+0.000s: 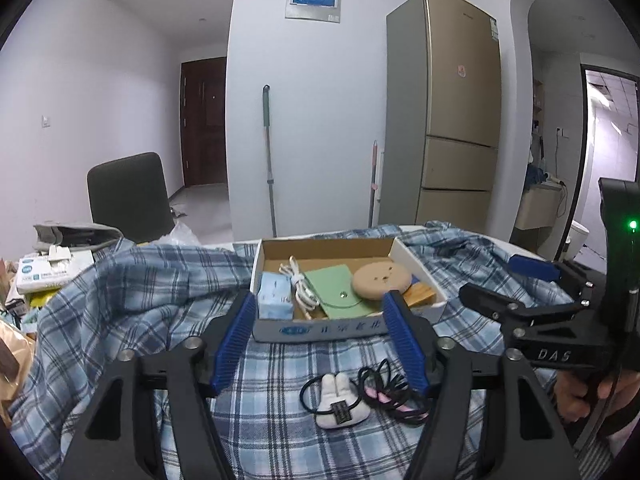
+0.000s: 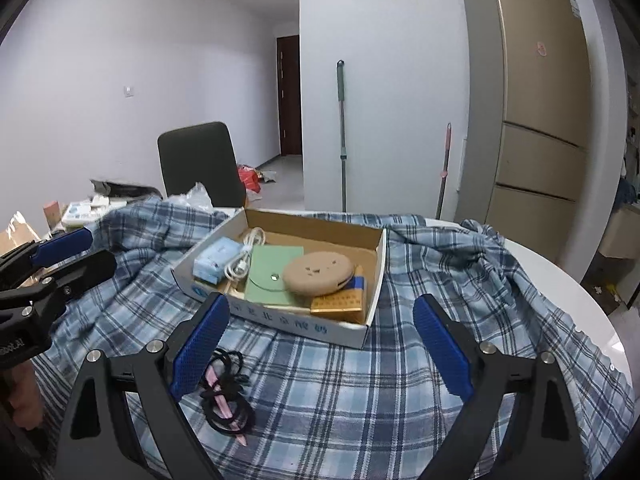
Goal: Organize soft objects
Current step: 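Raise both tools out of the box and back over the table, then lower the right tool and grasp the black coiled cable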
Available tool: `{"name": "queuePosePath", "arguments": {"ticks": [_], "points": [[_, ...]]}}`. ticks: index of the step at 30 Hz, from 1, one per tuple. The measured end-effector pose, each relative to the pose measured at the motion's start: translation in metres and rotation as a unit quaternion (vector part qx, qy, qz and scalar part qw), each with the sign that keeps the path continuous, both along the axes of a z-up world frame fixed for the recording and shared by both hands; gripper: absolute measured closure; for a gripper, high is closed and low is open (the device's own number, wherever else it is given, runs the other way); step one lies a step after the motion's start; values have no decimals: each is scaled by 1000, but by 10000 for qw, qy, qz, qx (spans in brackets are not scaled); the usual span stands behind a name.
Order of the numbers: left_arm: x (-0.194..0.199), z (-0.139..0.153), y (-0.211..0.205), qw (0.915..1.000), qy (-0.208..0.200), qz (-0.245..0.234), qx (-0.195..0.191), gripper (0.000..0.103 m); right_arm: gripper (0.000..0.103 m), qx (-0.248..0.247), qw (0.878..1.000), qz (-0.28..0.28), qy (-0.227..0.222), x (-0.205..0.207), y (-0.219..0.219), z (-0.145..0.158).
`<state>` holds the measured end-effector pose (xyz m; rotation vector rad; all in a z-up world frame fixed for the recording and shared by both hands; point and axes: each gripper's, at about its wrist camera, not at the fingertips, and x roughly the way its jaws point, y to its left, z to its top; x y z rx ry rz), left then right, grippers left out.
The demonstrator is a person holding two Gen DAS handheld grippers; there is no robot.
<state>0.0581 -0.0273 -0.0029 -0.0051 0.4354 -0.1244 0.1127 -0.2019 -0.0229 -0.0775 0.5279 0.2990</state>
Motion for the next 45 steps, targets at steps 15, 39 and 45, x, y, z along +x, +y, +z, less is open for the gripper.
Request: {"name": "queuePosePath", "arguments": {"ticks": [15, 39, 45], "points": [[18, -20, 9, 9989, 401, 216, -105, 13, 13, -366, 9979, 151, 515, 10, 12, -16], [14, -18, 19, 9979, 365, 477, -231, 13, 68, -809, 9512, 1700, 2446, 22, 81, -82], [18, -20, 19, 9977, 428, 468, -225, 13, 97, -611, 9568, 1711, 2271, 20, 74, -74]]}}
